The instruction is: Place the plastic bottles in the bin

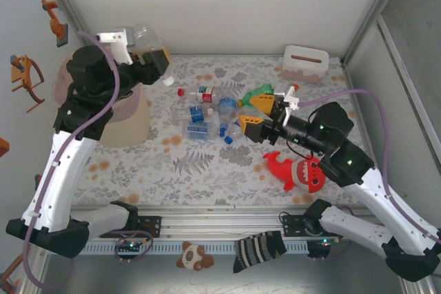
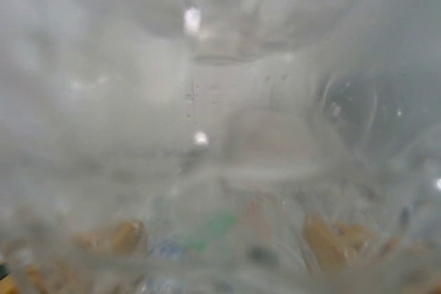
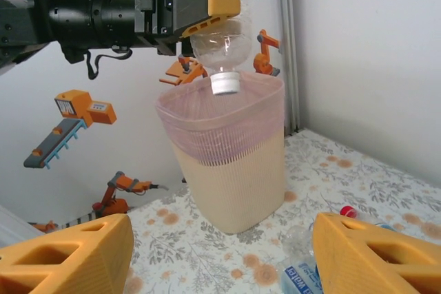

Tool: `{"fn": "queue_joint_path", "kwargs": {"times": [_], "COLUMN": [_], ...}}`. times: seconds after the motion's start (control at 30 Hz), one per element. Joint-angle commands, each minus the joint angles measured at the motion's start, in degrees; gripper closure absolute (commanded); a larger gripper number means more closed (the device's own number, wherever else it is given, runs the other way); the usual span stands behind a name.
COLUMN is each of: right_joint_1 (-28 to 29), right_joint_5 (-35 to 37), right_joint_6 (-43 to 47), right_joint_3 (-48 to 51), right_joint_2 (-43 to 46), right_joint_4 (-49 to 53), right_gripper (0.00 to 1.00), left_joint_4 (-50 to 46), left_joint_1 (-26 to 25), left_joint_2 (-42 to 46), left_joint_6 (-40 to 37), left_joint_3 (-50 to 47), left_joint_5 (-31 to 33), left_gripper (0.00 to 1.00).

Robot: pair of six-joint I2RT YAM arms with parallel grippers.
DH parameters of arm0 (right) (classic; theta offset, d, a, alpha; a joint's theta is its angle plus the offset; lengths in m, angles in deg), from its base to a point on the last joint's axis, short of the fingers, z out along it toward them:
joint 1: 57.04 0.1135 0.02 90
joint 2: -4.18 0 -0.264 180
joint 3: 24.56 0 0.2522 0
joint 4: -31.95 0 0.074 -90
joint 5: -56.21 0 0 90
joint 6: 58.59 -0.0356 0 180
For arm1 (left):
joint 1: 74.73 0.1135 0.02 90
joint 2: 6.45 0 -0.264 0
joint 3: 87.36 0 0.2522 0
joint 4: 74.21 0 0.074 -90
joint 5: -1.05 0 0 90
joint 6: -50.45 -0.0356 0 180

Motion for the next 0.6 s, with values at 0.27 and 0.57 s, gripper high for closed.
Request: {"fn": "queue_joint_path", "kwargs": {"times": [0.27, 0.57], "right_joint_1": [0.26, 0.24], "right_joint_5": [1.93, 2.67], "right_joint_6": [0.85, 0.27], "right_joint_3": [-0.01, -0.29], "right_joint_2": [-0.64, -0.35], "right_joint_4": [-0.06, 0.2], "right_gripper": [0.33, 0.34], "left_joint_4": [-14.03, -24.69], "left_joint_1": [8.57, 19.93], "left_joint_2": [2.39, -3.0], "left_joint_6": [18.99, 39.54], "left_joint_3": [2.93, 5.72], "left_joint_5": [29.42, 24.3], "left_gripper": [0.57, 0.58]}}
